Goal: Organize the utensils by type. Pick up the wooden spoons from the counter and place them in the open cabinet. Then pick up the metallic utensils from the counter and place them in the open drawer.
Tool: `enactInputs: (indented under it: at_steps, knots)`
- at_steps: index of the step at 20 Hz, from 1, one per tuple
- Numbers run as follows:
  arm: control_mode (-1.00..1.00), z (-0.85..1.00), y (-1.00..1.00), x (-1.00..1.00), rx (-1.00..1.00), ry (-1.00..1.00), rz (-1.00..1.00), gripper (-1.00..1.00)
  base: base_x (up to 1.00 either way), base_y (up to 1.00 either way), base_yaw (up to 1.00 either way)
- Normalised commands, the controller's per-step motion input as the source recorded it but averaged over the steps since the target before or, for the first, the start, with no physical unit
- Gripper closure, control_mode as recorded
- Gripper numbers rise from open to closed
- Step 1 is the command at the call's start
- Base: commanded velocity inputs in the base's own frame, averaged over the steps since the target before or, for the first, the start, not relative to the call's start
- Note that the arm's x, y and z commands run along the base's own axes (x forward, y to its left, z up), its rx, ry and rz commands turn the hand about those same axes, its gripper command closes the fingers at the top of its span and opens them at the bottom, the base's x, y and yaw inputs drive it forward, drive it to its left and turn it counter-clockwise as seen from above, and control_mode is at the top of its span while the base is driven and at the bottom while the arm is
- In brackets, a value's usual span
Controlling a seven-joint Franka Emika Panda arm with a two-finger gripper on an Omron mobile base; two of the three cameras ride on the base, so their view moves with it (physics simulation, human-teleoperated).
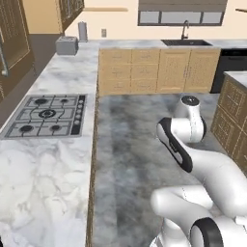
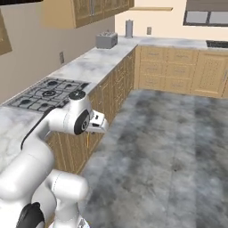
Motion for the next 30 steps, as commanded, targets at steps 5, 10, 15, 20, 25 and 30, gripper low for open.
enactInputs:
  at_steps: [5, 10, 15, 20, 25, 30]
  knots:
    - [1.00, 0.00, 0.00, 0.00, 0.00, 0.00, 0.00, 1.00, 0.94, -0.17, -0.07]
    - [1.00, 0.00, 0.00, 0.00, 0.00, 0.00, 0.00, 1.00, 0.81, -0.18, -0.21]
    - [1.00, 0.00, 0.00, 0.00, 0.00, 0.00, 0.00, 1.00, 0.79, -0.18, -0.23]
    - [1.00, 0.00, 0.00, 0.00, 0.00, 0.00, 0.00, 1.00, 0.78, -0.26, -0.20]
    - [1.00, 0.00, 0.00, 0.00, 0.00, 0.00, 0.00, 1.00, 0.82, -0.44, -0.06]
    - [1.00, 0.00, 0.00, 0.00, 0.00, 0.00, 0.00, 1.00, 0.77, -0.43, -0.12]
